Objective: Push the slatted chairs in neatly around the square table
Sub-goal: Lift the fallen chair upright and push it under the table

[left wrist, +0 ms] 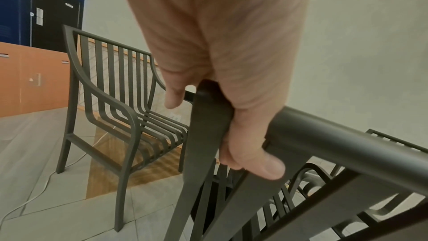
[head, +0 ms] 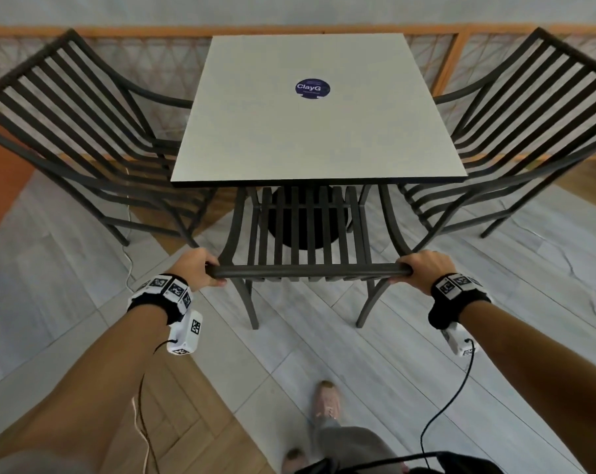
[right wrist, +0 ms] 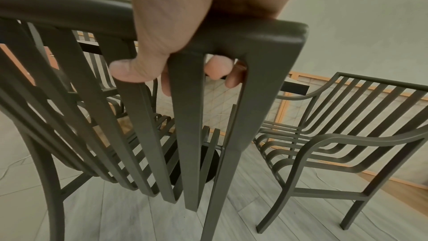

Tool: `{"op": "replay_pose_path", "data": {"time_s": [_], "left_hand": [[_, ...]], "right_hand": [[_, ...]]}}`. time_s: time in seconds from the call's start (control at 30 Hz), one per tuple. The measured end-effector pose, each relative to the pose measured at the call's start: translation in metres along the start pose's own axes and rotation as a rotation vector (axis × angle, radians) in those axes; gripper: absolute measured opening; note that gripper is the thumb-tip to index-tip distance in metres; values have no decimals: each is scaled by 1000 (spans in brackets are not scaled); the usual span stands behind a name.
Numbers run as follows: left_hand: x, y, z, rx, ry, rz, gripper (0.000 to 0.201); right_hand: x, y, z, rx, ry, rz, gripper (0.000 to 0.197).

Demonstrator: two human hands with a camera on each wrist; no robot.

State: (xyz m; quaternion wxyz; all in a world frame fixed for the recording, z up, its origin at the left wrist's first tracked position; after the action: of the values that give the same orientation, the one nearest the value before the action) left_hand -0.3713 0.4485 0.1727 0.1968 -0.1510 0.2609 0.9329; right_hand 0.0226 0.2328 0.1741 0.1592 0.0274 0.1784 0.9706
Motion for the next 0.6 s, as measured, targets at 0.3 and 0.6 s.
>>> {"op": "replay_pose_path", "data": {"time_s": [0.3, 0.6], "left_hand": [[4, -10, -1, -91, 206, 41, 37], [28, 6, 5, -73, 381, -114, 33]], "right_hand": [[9, -16, 13, 24, 55, 10, 33], [136, -32, 59, 93, 76, 293, 15]]}}
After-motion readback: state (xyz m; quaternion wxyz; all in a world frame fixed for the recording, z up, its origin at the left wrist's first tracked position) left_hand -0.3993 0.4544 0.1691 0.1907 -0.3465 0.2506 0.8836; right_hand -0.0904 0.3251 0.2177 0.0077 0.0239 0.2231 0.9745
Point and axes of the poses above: each hand's wrist, its own y-axis away from the middle knuckle, its own z-axis out of the back of the hand, x = y × z, the point moved 3 cm from there along -y, towards the middle knuckle, and after that the axes turned 2 degrees about z, right-handed, at the moved point
